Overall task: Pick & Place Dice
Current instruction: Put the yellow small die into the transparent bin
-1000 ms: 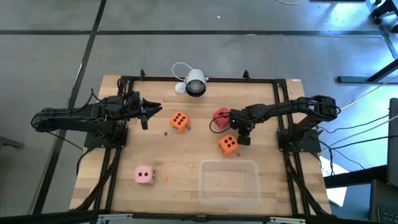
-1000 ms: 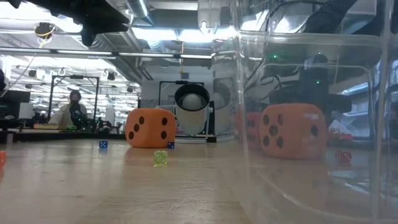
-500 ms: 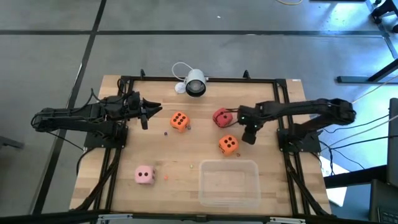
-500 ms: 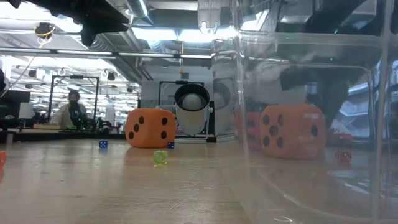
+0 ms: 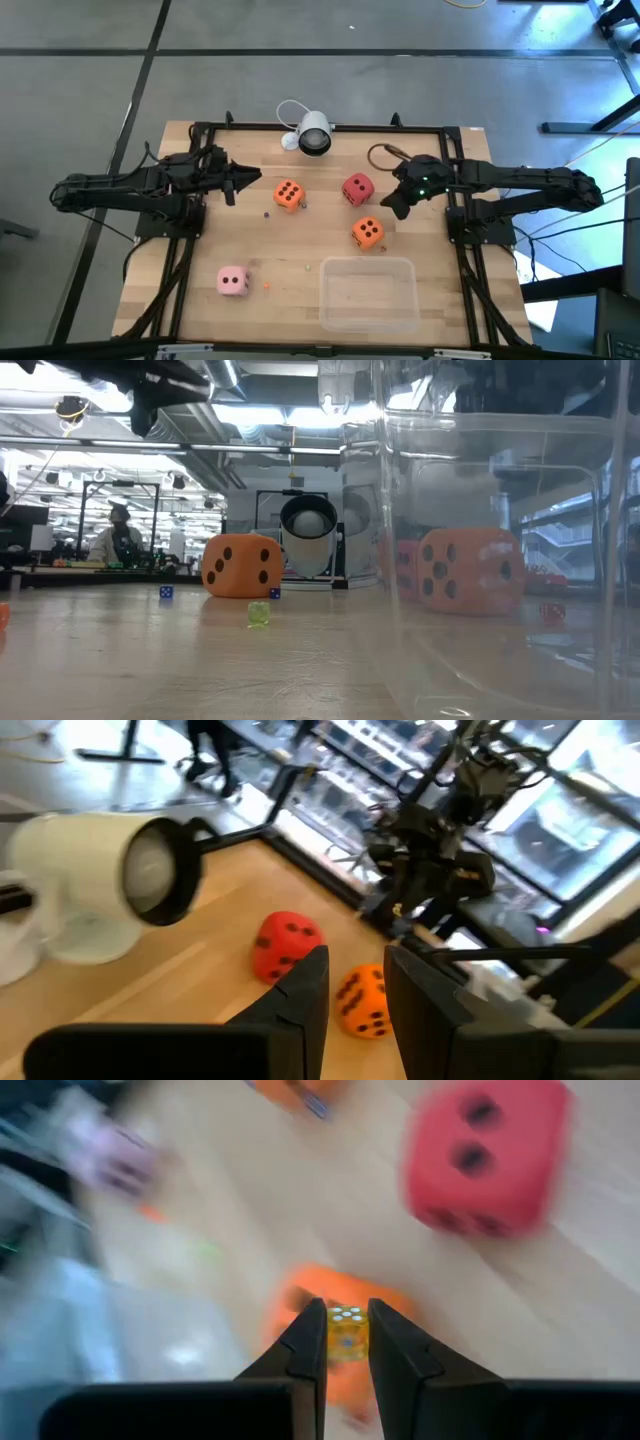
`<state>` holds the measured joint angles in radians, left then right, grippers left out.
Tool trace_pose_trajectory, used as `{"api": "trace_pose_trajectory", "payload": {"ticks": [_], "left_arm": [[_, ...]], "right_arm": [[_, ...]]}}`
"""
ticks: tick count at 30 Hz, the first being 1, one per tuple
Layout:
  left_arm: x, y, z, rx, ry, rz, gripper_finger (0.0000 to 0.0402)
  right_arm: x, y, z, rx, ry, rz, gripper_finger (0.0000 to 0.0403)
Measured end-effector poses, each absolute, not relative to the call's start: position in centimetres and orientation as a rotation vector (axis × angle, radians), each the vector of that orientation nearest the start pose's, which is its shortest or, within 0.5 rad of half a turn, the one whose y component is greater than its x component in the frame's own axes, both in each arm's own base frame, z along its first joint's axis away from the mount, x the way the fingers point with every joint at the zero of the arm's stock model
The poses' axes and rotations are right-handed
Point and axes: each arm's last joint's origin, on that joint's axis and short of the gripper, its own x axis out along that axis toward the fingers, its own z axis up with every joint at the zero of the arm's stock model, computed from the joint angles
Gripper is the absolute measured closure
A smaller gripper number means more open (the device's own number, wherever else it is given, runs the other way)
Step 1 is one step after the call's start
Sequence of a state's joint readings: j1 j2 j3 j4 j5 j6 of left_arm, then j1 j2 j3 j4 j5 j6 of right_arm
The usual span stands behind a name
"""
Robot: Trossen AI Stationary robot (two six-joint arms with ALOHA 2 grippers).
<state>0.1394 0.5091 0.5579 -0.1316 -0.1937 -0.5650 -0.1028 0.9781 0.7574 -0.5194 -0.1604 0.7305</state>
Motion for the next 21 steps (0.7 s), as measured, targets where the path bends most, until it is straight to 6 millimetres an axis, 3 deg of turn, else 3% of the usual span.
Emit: {"api": "trace_pose_trajectory", "payload": {"ticks": [6,14,21], "left_arm": [[12.6,2.2,29.9,-0.560,-0.029,0.281,0.0309],[12.6,1.9,29.9,-0.563,-0.004,0.208,0.0309],[12.7,1.7,29.9,-0.586,0.013,0.140,0.0309]], "right_arm": [[20.5,0.4,28.6,0.874,0.500,-0.100,0.0355],[21.0,3.5,29.8,0.985,0.330,-0.132,0.0355],[20.6,5.5,36.0,0.771,0.264,-0.173,0.0355]]}}
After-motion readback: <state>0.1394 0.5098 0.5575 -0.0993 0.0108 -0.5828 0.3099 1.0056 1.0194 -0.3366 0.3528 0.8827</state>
